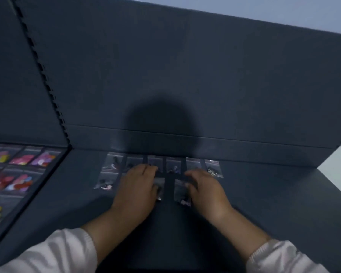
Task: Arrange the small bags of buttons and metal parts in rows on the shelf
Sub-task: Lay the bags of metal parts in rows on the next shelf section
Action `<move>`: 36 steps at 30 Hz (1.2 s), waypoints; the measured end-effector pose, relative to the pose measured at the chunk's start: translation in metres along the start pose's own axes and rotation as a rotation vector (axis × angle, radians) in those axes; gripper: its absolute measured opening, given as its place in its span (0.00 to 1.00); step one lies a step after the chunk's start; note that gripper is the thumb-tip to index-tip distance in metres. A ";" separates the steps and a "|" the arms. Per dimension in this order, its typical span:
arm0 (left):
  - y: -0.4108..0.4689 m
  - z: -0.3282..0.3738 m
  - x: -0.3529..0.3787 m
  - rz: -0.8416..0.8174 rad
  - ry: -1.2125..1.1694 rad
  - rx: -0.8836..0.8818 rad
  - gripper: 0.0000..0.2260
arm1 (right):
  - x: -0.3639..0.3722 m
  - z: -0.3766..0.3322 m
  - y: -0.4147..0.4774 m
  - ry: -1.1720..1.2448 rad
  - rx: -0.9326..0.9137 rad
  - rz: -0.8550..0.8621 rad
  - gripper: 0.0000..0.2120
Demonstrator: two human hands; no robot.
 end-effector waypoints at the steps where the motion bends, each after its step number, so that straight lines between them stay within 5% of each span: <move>1: -0.001 0.001 0.000 -0.002 0.029 0.044 0.13 | 0.001 0.003 -0.003 -0.029 -0.087 0.019 0.12; 3: -0.005 0.000 0.003 -0.089 0.066 0.103 0.08 | 0.009 0.013 -0.008 -0.064 -0.197 -0.019 0.08; 9: -0.008 -0.007 0.026 -0.294 0.168 0.167 0.16 | 0.034 0.026 -0.011 -0.075 -0.293 -0.025 0.09; 20: -0.008 -0.021 0.036 -0.176 0.214 0.305 0.11 | 0.048 0.019 0.007 -0.045 -0.377 0.008 0.08; 24: -0.008 -0.023 0.039 -0.190 0.196 0.289 0.21 | 0.047 0.017 0.009 -0.036 -0.413 0.042 0.11; 36: -0.001 -0.024 0.037 -0.180 0.199 0.325 0.18 | 0.048 0.016 0.016 -0.074 -0.408 0.031 0.12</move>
Point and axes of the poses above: each hand's wrist, its own y-axis towards the middle knuckle, its own x-axis out of the palm, z = x × y, the point moved 1 cm from there along y, towards the middle knuckle, and after that the axes turned 12 degrees about x, right-handed, at the moved point
